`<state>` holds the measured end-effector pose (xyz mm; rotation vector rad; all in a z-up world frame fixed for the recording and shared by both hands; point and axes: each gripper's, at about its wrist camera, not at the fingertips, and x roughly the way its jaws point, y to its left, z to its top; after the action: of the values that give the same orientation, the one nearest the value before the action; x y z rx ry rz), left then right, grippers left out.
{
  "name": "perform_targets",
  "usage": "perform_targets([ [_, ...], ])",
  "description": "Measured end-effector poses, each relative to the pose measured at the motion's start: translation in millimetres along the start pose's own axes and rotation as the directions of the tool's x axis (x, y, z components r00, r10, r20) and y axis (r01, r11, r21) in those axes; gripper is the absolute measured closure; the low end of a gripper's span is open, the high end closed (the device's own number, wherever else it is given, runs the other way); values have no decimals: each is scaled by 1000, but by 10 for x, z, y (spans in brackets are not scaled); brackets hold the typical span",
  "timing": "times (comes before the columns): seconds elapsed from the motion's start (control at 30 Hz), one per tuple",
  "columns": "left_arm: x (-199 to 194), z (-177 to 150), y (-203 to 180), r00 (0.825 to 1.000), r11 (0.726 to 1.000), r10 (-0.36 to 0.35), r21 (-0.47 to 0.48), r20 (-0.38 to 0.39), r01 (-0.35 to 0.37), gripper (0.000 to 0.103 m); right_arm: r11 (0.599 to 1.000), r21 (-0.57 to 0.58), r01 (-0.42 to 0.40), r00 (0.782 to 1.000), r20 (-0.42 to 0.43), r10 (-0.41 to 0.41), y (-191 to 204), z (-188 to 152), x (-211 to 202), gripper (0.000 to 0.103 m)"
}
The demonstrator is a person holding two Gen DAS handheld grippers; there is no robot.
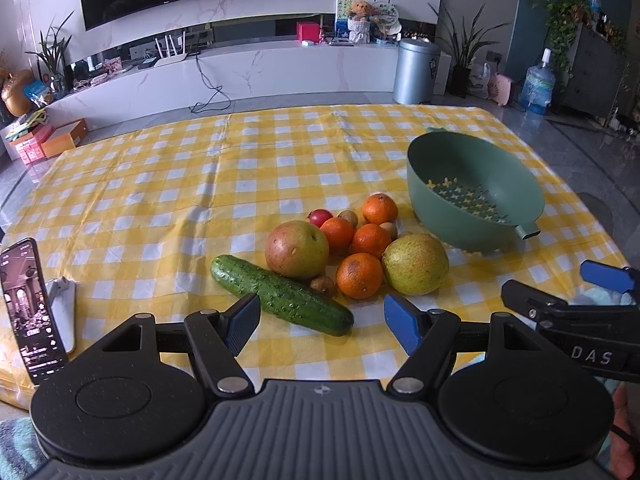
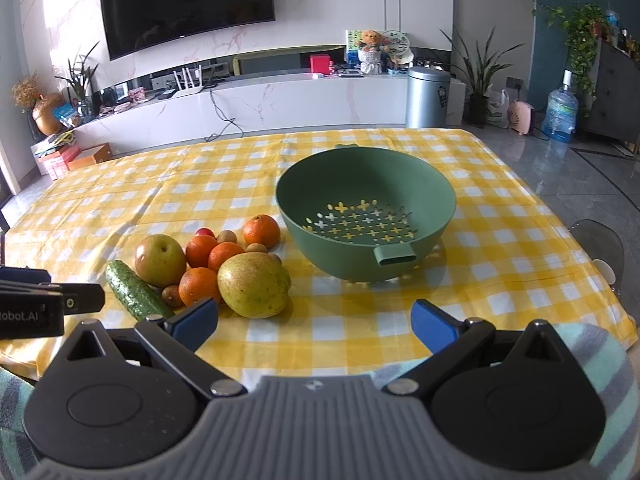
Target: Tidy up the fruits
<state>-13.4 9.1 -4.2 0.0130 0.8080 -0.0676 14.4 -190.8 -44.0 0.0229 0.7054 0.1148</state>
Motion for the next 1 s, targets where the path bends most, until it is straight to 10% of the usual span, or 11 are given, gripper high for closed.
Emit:
perform_targets([
  [0.47, 192, 201, 129, 996, 995, -82, -50, 43, 84, 43, 992, -58, -110, 992, 59, 114, 93, 96, 377, 4],
  [1.0, 955, 289, 284, 1000, 1000, 4, -20, -4, -4, 29, 960, 118, -253, 965, -43, 260, -11, 102, 1080, 25],
])
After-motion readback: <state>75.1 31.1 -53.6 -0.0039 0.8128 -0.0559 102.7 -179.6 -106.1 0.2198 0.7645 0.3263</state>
